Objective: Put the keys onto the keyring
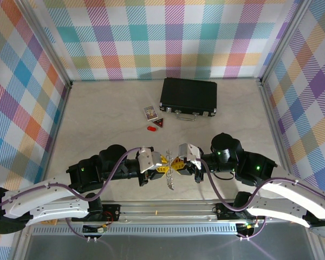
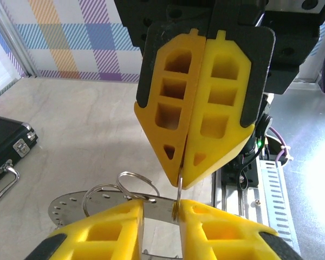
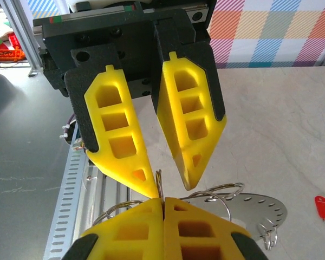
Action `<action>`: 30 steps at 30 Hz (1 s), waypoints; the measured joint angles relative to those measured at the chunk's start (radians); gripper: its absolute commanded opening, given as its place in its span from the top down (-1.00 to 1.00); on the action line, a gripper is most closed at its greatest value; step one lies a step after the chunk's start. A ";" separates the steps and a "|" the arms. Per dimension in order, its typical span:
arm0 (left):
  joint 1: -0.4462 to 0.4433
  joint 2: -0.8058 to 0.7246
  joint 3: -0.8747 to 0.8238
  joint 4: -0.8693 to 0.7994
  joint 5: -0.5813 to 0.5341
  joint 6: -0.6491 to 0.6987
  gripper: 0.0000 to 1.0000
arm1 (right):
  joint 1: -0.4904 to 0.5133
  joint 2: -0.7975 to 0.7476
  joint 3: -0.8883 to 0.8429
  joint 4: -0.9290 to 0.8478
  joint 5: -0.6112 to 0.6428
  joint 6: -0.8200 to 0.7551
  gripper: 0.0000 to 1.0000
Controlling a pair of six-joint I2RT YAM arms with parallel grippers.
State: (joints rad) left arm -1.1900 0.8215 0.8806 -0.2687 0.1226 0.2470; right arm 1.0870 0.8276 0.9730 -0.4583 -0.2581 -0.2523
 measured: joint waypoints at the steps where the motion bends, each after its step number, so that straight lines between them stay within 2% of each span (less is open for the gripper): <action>1: 0.000 0.000 0.000 0.006 0.001 0.000 0.54 | 0.000 0.000 0.000 0.000 0.000 0.000 1.00; 10: 0.000 0.000 0.000 0.011 0.018 -0.008 0.67 | 0.006 0.000 0.000 0.000 0.001 -0.002 1.00; 17: 0.000 0.000 0.000 0.012 0.018 -0.011 0.65 | 0.008 0.000 0.000 0.000 0.001 -0.012 1.00; 25: 0.000 -0.003 0.000 0.014 0.026 -0.020 1.00 | 0.008 -0.005 0.000 0.001 0.008 -0.023 1.00; 30: -0.001 -0.003 0.000 0.028 0.028 -0.018 1.00 | 0.007 -0.014 0.000 0.002 0.008 -0.024 1.00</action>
State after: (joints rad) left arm -1.1912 0.8188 0.8806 -0.2405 0.1505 0.2287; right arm 1.0943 0.8131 0.9726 -0.4561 -0.2497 -0.2768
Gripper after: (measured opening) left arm 0.059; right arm 0.042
